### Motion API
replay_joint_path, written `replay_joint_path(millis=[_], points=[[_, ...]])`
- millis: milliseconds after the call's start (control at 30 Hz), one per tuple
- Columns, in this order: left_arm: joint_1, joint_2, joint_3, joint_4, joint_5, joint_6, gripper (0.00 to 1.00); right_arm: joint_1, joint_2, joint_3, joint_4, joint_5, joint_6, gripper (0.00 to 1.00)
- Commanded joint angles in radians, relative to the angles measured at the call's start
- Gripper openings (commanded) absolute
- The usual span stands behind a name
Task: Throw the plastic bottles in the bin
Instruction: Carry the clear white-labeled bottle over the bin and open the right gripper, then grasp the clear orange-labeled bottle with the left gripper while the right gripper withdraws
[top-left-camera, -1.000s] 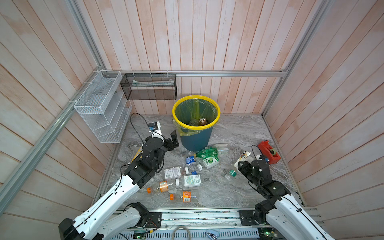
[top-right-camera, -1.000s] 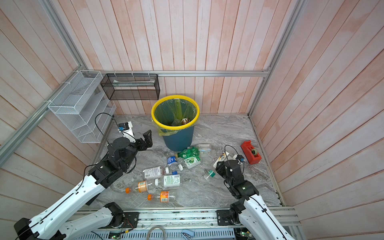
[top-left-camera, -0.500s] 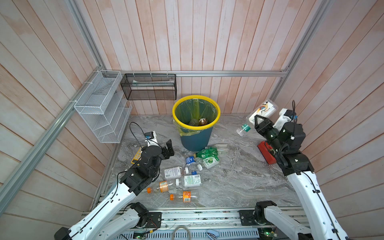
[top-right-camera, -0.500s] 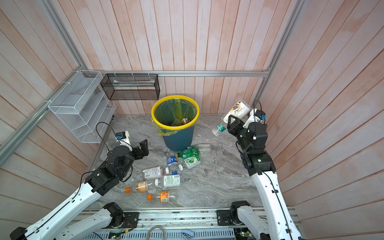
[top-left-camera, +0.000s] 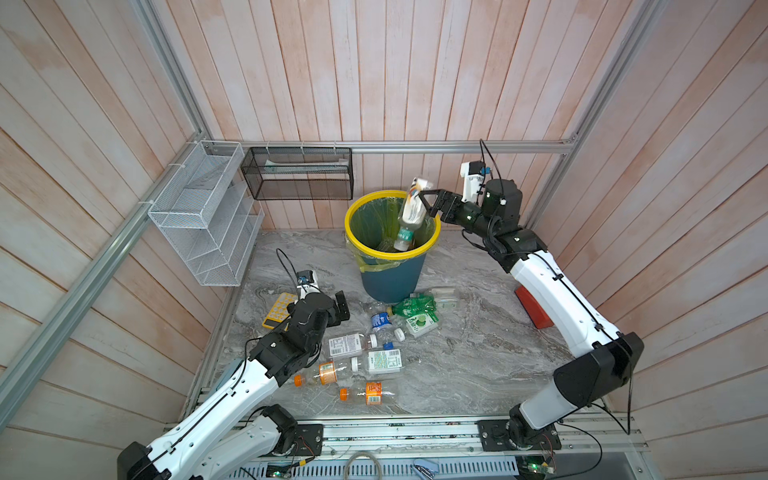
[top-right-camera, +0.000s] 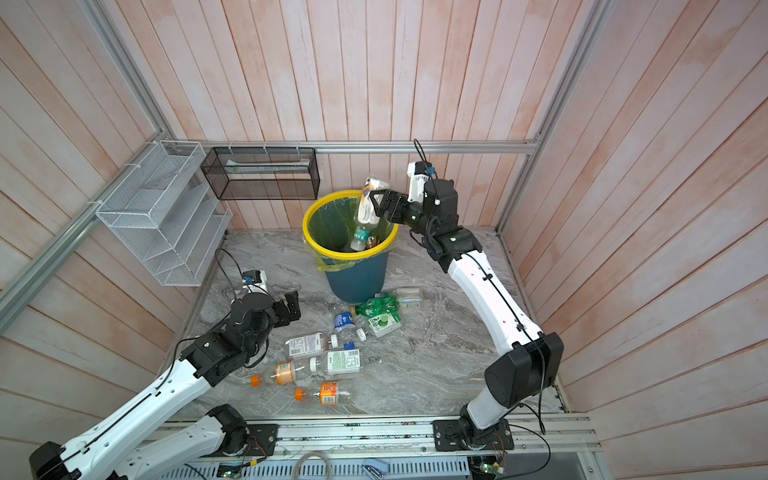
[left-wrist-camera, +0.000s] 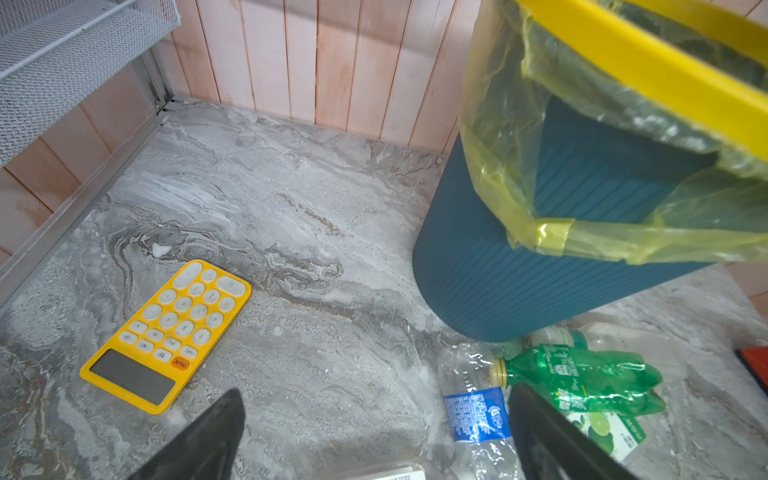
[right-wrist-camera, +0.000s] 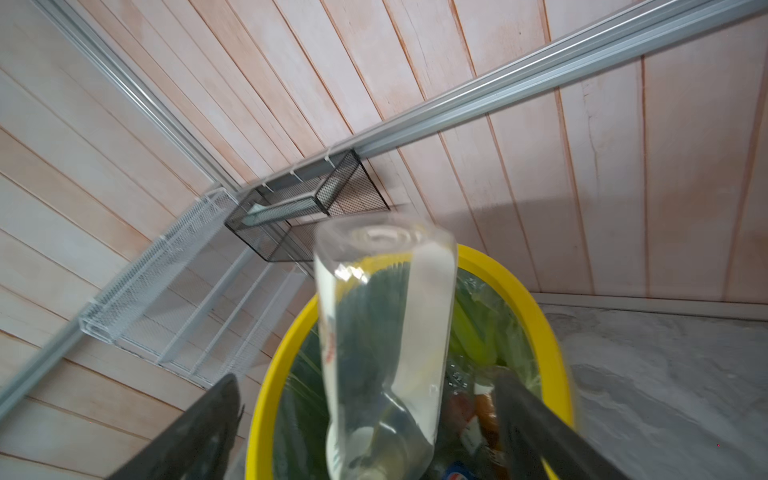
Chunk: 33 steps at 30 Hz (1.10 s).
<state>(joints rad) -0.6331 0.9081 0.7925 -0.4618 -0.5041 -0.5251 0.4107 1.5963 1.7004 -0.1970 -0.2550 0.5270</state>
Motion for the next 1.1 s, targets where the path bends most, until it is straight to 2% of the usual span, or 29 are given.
replay_joint_path(millis=[0, 200, 467, 600, 733, 833, 900, 1067], points=[[0.005, -0.016, 0.034, -0.029, 0.008, -0.012, 1.00, -0.018, -0.081, 0.036, -0.041, 0.046, -0.049, 1.00], [-0.033, -0.045, 0.023, 0.007, 0.020, 0.032, 1.00, -0.060, -0.184, -0.055, -0.027, 0.076, -0.060, 1.00], [-0.256, 0.052, 0.056, -0.018, 0.022, 0.239, 1.00, -0.136, -0.353, -0.375, 0.041, 0.085, -0.065, 1.00], [-0.396, 0.141, 0.088, -0.091, 0.042, 0.342, 1.00, -0.209, -0.462, -0.592, 0.084, 0.073, -0.042, 1.00], [-0.494, 0.236, 0.141, -0.202, 0.126, 0.477, 1.00, -0.267, -0.546, -0.740, 0.085, 0.066, -0.039, 1.00], [-0.538, 0.298, 0.190, -0.278, 0.199, 0.551, 0.99, -0.301, -0.588, -0.810, 0.076, 0.057, -0.039, 0.99], [-0.578, 0.323, 0.213, -0.319, 0.194, 0.604, 0.99, -0.321, -0.604, -0.836, 0.067, 0.055, -0.041, 0.99], [-0.596, 0.385, 0.278, -0.472, 0.278, 0.676, 0.96, -0.352, -0.622, -0.858, 0.057, 0.045, -0.048, 0.99]])
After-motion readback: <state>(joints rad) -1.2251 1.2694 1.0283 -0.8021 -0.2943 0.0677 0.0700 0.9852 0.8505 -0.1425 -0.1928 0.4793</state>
